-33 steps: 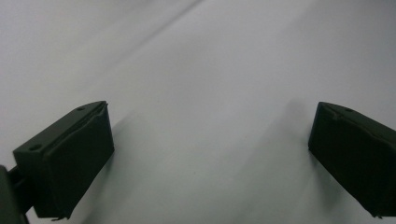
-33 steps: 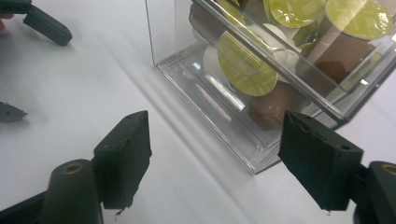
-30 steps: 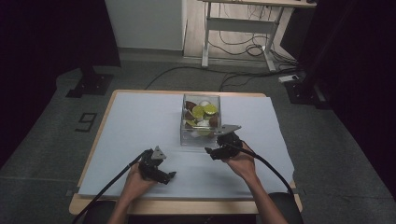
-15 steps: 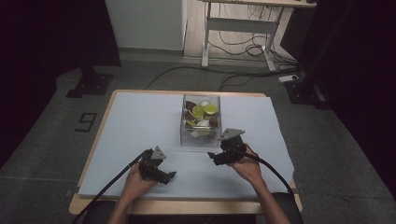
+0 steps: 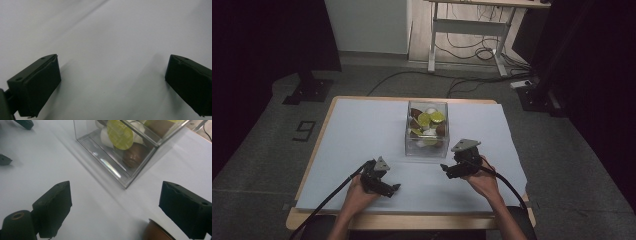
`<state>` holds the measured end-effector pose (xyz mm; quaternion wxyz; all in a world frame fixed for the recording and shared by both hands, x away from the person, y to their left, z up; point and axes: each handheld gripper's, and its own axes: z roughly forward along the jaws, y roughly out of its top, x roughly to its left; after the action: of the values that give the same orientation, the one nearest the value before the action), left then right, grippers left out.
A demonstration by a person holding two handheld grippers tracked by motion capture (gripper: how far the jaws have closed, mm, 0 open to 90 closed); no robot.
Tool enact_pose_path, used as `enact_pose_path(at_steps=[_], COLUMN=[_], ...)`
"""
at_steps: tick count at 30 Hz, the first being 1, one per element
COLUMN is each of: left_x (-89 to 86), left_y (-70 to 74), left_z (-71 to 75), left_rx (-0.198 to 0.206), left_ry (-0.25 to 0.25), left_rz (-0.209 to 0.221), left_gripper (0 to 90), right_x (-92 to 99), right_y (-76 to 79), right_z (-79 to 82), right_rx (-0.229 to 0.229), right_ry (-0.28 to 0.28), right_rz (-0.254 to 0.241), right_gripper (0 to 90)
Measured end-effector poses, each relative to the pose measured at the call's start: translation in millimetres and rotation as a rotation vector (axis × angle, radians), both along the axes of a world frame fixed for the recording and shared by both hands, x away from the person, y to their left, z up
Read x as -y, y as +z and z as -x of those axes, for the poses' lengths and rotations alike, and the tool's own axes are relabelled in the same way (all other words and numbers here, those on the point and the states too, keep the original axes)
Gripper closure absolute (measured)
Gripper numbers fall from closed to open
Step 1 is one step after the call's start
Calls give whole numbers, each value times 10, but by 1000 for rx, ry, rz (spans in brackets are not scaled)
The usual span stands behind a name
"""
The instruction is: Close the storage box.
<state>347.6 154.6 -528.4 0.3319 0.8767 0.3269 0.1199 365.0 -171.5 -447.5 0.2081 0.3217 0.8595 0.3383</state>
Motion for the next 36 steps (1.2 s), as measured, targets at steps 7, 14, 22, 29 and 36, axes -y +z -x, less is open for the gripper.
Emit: enact_pose_path(at_steps=[7,14,22,29,36], left_x=[0,0,0,0,1], left_y=[0,0,-1,-1,-1], left_z=[0,0,-1,-1,-1], left_rx=[0,0,0,0,0], left_ry=[0,0,-1,-1,1], left_rz=[0,0,0,-1,1], left_gripper=[0,0,0,0,0], right_x=[90,188,349,488,619], right_y=[12,4,16,22,-9], right_z=[42,68,101,138,177], right_rx=[-1,-7,1,6,1], right_ry=[-10,-33,-59,-90,-121], right_rz=[-7,-20,-34,-40,-28], right_gripper=[72,42,29,32,33])
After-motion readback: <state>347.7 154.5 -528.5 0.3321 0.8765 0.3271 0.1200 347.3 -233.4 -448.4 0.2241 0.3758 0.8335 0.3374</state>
